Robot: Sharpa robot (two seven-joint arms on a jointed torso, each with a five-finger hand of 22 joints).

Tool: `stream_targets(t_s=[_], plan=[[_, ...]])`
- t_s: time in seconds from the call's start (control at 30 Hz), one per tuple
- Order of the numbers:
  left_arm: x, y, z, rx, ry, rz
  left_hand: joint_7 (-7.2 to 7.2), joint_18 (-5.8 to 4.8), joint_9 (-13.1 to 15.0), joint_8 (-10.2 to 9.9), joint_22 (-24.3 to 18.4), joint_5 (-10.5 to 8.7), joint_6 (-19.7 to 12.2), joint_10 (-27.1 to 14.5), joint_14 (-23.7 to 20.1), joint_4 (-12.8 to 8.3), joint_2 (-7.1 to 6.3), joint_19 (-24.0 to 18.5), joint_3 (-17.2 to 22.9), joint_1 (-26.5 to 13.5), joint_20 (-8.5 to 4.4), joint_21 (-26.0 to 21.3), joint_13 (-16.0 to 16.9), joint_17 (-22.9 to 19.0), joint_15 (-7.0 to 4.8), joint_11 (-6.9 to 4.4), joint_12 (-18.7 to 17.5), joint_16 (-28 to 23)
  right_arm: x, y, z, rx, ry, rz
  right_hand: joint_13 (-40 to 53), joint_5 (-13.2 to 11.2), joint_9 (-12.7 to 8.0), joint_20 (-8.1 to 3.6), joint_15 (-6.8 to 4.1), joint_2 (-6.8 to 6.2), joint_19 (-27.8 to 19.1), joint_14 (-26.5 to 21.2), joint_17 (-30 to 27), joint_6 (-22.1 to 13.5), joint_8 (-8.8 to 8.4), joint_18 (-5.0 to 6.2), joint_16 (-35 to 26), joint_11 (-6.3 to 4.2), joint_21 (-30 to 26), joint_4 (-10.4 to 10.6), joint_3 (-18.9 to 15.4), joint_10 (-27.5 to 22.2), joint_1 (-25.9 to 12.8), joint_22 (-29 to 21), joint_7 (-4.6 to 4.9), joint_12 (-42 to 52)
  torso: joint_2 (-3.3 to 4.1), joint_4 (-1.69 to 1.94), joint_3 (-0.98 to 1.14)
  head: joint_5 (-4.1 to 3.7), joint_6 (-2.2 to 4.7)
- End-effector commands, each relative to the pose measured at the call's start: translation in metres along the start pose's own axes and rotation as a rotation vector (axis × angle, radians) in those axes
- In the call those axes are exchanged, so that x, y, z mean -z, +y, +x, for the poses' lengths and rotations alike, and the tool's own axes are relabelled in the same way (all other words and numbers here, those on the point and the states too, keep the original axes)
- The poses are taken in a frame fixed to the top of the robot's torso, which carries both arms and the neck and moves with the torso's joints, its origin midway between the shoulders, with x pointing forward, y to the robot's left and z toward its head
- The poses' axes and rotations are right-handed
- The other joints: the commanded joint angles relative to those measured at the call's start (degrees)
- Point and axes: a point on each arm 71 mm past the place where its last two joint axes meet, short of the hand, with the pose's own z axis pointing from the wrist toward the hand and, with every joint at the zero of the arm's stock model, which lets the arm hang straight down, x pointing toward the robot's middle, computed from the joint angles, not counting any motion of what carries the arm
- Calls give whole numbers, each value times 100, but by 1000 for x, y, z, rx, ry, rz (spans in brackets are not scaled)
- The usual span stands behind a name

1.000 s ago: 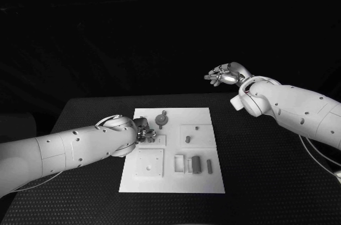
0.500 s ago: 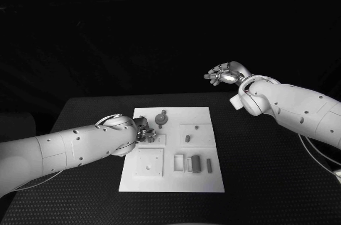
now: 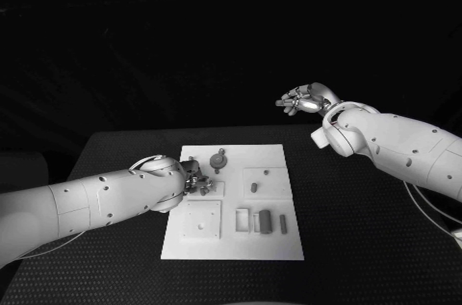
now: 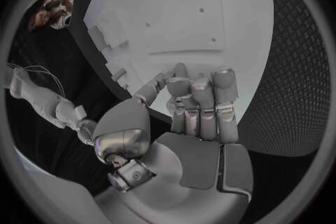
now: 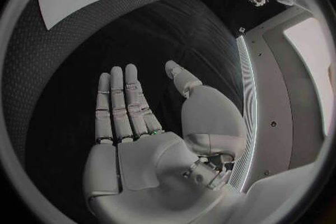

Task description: Assemble the parts on the task board

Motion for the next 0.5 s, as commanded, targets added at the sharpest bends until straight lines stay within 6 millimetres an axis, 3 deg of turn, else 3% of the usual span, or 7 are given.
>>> stream_targets(t_s=[0.03, 0.1, 0.27, 0.43, 0.5], plan=[[0, 0, 11, -19, 56, -3, 9, 209, 33, 17, 96, 154, -40, 25, 23, -3, 174, -1, -39, 219, -41, -18, -10, -15, -28, -19, 24, 27, 0, 1, 1, -6, 12, -8, -6, 2, -9, 1, 20, -4, -48, -4, 8, 62, 10, -59, -22, 216, -22, 40, -8, -622, -42, 9, 199, -3, -1, -1, 0, 3, 7], [0, 0, 11, -19, 56, -3, 15, 203, 37, 5, 98, 325, -51, 20, 15, -10, 235, -8, -68, 354, -40, -23, -14, -28, -30, -13, 28, 36, 0, 1, 1, -7, 13, -8, -7, 2, -9, 1, 20, -4, -48, -4, 8, 61, 10, -58, -23, 216, -22, 41, -9, -623, -43, 9, 199, -3, -1, -2, 0, 4, 6], [0, 0, 11, -16, 59, 0, 25, 199, 47, -9, 106, 757, -61, 12, 0, -21, 184, -15, -92, 644, -47, -21, -20, -49, -35, -4, 36, 52, 0, 0, 1, -7, 12, -7, -8, 2, -10, 1, 20, -3, -48, -4, 9, 61, 10, -58, -24, 216, -23, 44, -10, -623, -45, 10, 199, -3, -2, 0, 1, 8, 13], [0, -1, 11, -15, 63, 5, 31, 191, 55, -21, 106, 894, -64, 6, -14, -21, 160, -25, -125, 875, -47, -26, -30, -70, -34, 2, 39, 65, 0, 0, 1, -8, 13, -6, -9, 2, -11, 2, 21, -2, -48, -4, 11, 60, 10, -58, -25, 217, -25, 49, -11, -623, -49, 11, 200, -2, -3, 1, 0, 7, 20], [0, 0, 11, -13, 59, 5, 30, 188, 57, -24, 106, 993, -63, 6, -18, -24, 224, -30, -108, 952, -46, -28, -34, -75, -32, 3, 40, 70, 0, 0, 1, -8, 12, -6, -10, 2, -11, 3, 21, -2, -48, -4, 12, 60, 10, -58, -25, 217, -25, 52, -11, -623, -51, 12, 200, -2, -3, 1, 0, 10, 23]])
